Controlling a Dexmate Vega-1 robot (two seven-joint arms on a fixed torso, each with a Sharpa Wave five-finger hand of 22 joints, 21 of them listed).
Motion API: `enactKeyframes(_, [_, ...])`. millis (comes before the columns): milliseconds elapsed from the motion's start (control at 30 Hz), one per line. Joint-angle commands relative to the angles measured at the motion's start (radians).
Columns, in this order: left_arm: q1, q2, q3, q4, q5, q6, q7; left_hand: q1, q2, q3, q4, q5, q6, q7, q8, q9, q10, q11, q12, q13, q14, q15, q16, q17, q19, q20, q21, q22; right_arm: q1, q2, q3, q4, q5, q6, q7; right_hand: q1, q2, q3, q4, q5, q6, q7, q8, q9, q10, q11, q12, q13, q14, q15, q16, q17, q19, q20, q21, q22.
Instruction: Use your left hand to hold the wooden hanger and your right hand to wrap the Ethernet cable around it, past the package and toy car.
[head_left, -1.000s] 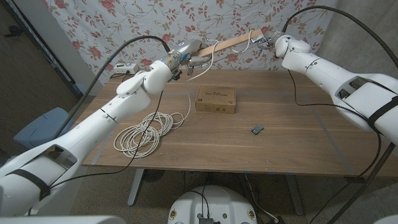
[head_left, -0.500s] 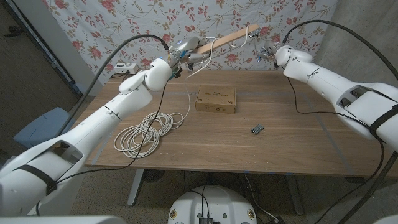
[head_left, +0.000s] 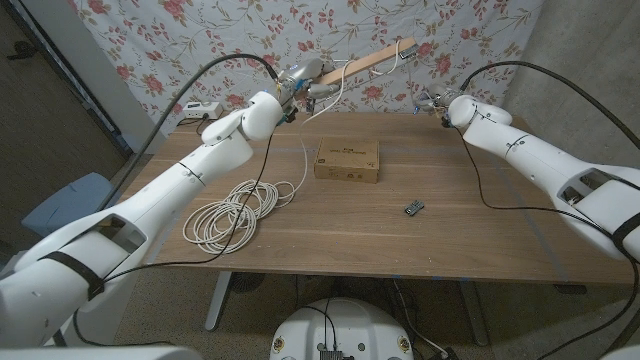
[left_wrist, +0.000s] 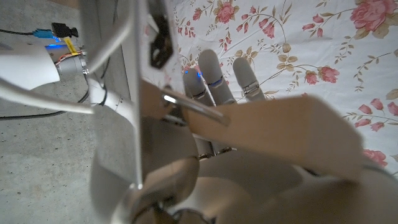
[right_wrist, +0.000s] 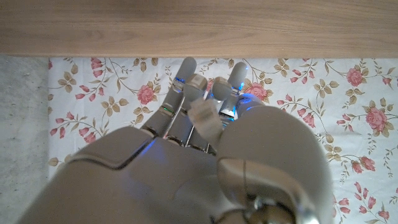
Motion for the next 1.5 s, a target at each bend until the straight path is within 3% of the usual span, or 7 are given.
enactKeyframes(33, [-0.052, -0.022, 0.046, 0.029, 0.014, 0.087, -0.055, 0.01, 0.015, -0.009, 0.0, -0.005, 0.05, -0.041, 0.001, 0.003, 0.01, 0.005, -0.003, 0.001, 0.005, -0.001, -0.005, 0.003, 0.002, 0.0, 0.011, 0.0, -0.15, -0.086, 0.093, -0.155, 0.107, -0.017, -0.021, 0.008, -0.001, -0.001, 0.0, 0.006, 0.005, 0.006, 0.003, 0.001, -0.01, -0.013, 0.006, 0.009, 0.0, -0.115, 0.002, 0.001, 0.002, -0.101, 0.004, 0.002])
enactKeyframes(167, [-0.063, -0.027, 0.055, 0.039, 0.017, 0.103, -0.053, 0.013, 0.016, -0.011, -0.001, -0.007, 0.052, -0.04, -0.001, 0.0, 0.011, 0.004, -0.004, 0.001, 0.008, 0.005, -0.006, 0.001, 0.002, 0.0, 0.015, 0.0, -0.207, -0.116, 0.135, -0.214, 0.154, -0.014, -0.028, 0.009, 0.0, 0.0, -0.001, 0.006, 0.006, 0.009, 0.001, -0.002, 0.0, -0.014, 0.0, -0.004, 0.0, -0.115, 0.002, 0.001, 0.002, -0.1, 0.005, 0.002])
enactKeyframes(367, [-0.072, -0.028, 0.072, 0.039, 0.037, 0.13, -0.048, 0.013, 0.017, -0.015, 0.001, -0.008, 0.052, -0.041, -0.001, 0.001, 0.01, 0.0, -0.003, 0.006, 0.009, 0.0, -0.002, 0.01, 0.002, 0.0, 0.017, -0.001, -0.315, -0.18, 0.201, -0.358, 0.209, -0.016, -0.057, 0.011, 0.0, 0.0, -0.001, 0.005, 0.004, 0.009, 0.002, 0.001, -0.005, -0.015, 0.009, 0.013, 0.001, -0.115, 0.002, 0.001, 0.002, -0.099, 0.005, 0.002])
enactKeyframes(800, [-0.094, -0.038, 0.106, 0.065, 0.062, 0.14, -0.047, 0.018, 0.016, -0.018, 0.002, -0.009, 0.054, -0.039, -0.002, 0.001, 0.014, 0.004, -0.005, 0.004, 0.009, -0.001, 0.0, 0.019, 0.002, 0.001, 0.019, 0.0, -0.475, -0.291, 0.303, -0.59, 0.278, -0.012, -0.078, 0.014, 0.0, 0.001, -0.001, 0.003, 0.003, 0.011, 0.004, 0.002, -0.006, -0.015, 0.01, 0.011, -0.001, -0.114, 0.001, 0.001, 0.001, -0.099, 0.008, 0.002])
enactKeyframes(1200, [-0.095, -0.035, 0.114, 0.061, 0.078, 0.151, -0.041, 0.023, 0.017, -0.021, 0.001, -0.009, 0.057, -0.04, -0.003, -0.001, 0.015, 0.004, -0.008, 0.002, 0.01, 0.0, 0.001, 0.027, 0.001, 0.002, 0.021, -0.001, -0.578, -0.365, 0.382, -0.748, 0.295, -0.033, -0.115, 0.018, 0.002, 0.002, -0.001, 0.0, 0.004, 0.012, 0.004, 0.002, -0.001, -0.011, 0.002, -0.002, 0.001, -0.114, 0.001, 0.0, 0.002, -0.096, 0.011, 0.002])
enactKeyframes(1500, [-0.089, -0.044, 0.103, 0.072, 0.062, 0.131, -0.013, 0.027, 0.019, -0.025, 0.002, -0.011, 0.056, -0.038, -0.002, 0.003, 0.017, 0.0, -0.006, 0.007, 0.013, 0.001, -0.001, 0.029, 0.0, 0.002, 0.026, 0.002, -0.572, -0.365, 0.365, -0.79, 0.27, -0.019, -0.086, 0.019, 0.002, 0.004, -0.001, -0.003, 0.006, 0.013, 0.003, -0.001, 0.004, -0.012, 0.013, 0.011, 0.005, -0.114, 0.002, 0.001, 0.004, -0.095, 0.014, 0.003])
